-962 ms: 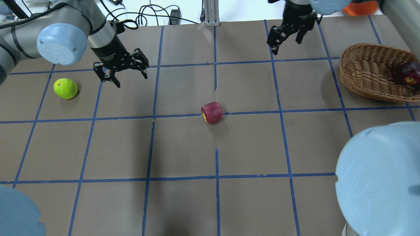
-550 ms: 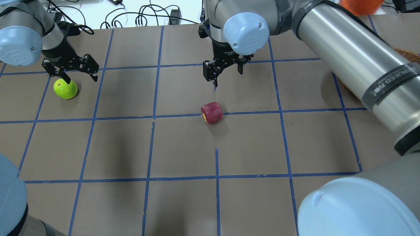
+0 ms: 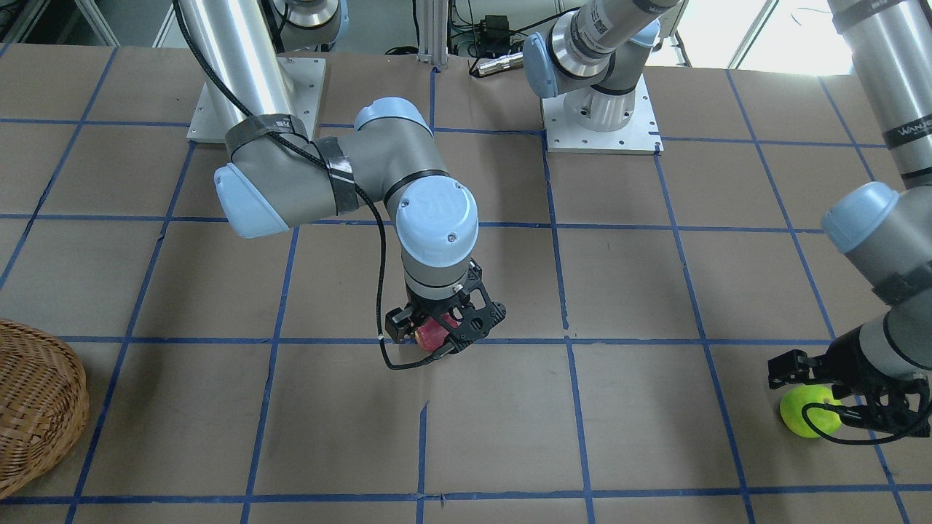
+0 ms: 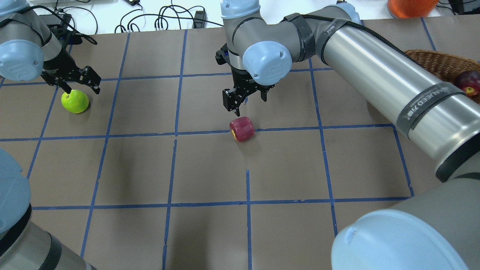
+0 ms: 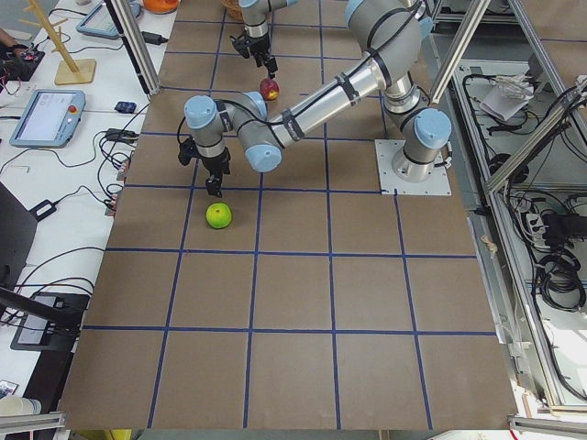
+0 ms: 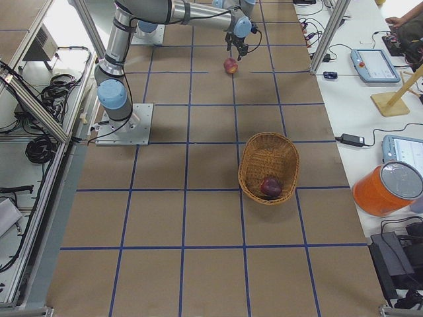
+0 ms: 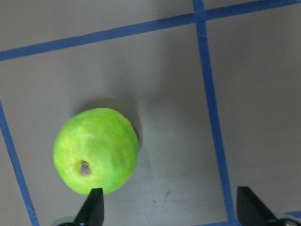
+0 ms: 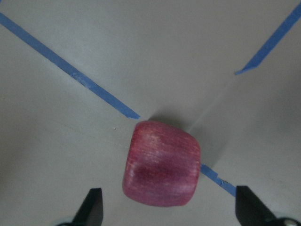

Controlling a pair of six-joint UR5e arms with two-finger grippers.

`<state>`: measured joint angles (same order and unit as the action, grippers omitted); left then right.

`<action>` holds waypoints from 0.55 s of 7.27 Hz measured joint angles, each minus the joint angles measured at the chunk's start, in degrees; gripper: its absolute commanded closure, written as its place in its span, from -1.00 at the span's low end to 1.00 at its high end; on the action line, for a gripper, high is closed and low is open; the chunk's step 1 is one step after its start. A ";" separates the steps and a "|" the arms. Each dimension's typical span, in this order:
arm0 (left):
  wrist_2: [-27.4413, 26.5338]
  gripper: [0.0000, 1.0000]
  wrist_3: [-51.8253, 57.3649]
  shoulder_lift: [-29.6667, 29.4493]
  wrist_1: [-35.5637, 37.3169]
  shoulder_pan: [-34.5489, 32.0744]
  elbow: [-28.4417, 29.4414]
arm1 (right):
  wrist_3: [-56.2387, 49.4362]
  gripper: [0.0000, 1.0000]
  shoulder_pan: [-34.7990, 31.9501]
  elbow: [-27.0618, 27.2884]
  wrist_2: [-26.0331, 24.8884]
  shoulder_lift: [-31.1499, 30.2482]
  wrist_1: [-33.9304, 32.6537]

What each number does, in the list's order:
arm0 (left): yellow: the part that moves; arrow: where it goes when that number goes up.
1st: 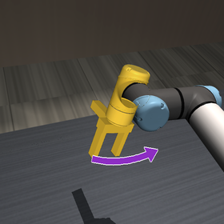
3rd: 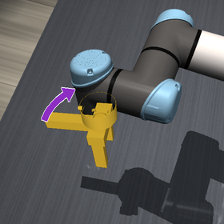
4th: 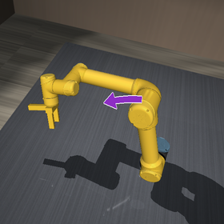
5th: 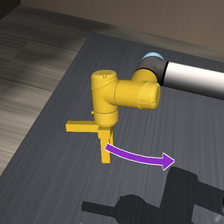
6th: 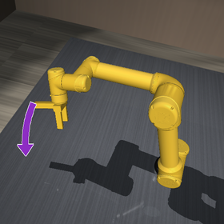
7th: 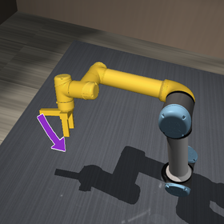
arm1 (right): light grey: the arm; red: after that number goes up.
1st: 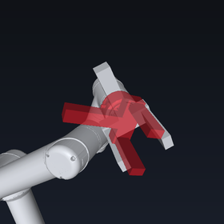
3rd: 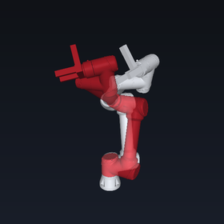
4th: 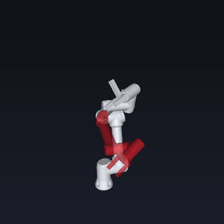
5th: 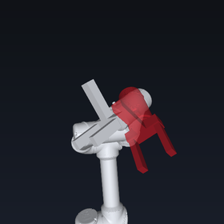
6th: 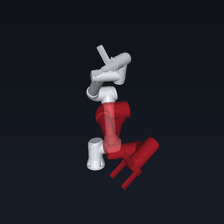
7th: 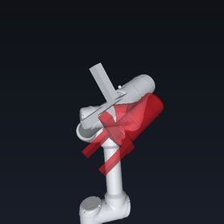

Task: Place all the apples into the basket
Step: 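Grasp the pink apple with the right gripper while left reaches the green apple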

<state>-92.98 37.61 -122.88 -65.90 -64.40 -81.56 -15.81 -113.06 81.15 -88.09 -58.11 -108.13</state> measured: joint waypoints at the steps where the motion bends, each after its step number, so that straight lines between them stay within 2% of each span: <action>1: -0.01 -1.00 2.16 -1.57 0.05 1.27 1.24 | -0.51 -1.00 -0.29 1.10 -0.04 0.71 -1.60; 3: 0.03 -1.00 3.42 -3.80 0.28 2.49 2.07 | -0.57 -1.00 -0.15 4.08 -0.63 1.92 -5.22; 4: 0.01 -1.00 3.53 -4.81 0.32 2.63 2.47 | 0.00 -0.76 -0.11 5.32 -0.62 2.39 -6.86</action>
<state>-92.97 41.13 -127.69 -65.58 -61.77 -79.09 -15.81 -113.16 86.47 -88.71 -55.72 -115.00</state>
